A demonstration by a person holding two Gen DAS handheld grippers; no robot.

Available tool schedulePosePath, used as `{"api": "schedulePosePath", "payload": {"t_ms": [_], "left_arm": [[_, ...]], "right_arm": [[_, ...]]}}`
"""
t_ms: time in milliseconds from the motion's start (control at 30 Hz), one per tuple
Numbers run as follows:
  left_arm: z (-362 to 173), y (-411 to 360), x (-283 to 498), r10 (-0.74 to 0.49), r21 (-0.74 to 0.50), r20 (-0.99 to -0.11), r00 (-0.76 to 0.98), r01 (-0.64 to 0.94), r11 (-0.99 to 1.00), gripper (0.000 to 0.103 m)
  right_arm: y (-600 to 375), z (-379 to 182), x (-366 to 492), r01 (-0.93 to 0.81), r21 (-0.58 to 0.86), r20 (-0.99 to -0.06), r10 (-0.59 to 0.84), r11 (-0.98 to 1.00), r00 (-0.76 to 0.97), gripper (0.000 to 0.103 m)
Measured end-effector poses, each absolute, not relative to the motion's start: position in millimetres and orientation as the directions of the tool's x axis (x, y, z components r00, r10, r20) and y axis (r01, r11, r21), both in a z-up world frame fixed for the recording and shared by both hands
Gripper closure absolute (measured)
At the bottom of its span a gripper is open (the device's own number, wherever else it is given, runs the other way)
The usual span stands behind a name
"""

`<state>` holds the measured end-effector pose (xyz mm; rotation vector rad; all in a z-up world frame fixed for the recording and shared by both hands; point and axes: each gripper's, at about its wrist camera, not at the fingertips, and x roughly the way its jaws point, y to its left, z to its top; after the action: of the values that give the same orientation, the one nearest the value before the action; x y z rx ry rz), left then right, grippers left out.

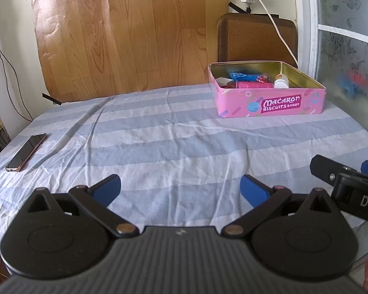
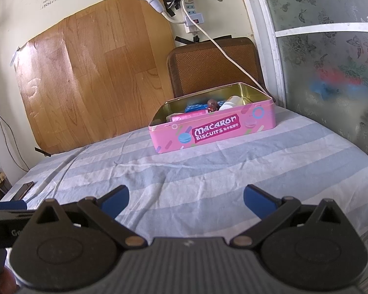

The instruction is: Organize rigid objects

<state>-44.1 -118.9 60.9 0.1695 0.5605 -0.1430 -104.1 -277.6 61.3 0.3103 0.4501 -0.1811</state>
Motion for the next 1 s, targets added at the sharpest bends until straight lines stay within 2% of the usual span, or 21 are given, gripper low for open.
{"api": "schedulePosePath", "payload": {"t_ms": [1000], "left_arm": [[55.4, -120.3, -41.2, -0.095, 0.132, -0.565, 0.82, 0.204, 0.97, 0.0]], "right_arm": [[-276.3, 65.5, -110.2, 0.263, 0.253, -0.409, -0.143, 0.931, 0.901, 0.0]]}}
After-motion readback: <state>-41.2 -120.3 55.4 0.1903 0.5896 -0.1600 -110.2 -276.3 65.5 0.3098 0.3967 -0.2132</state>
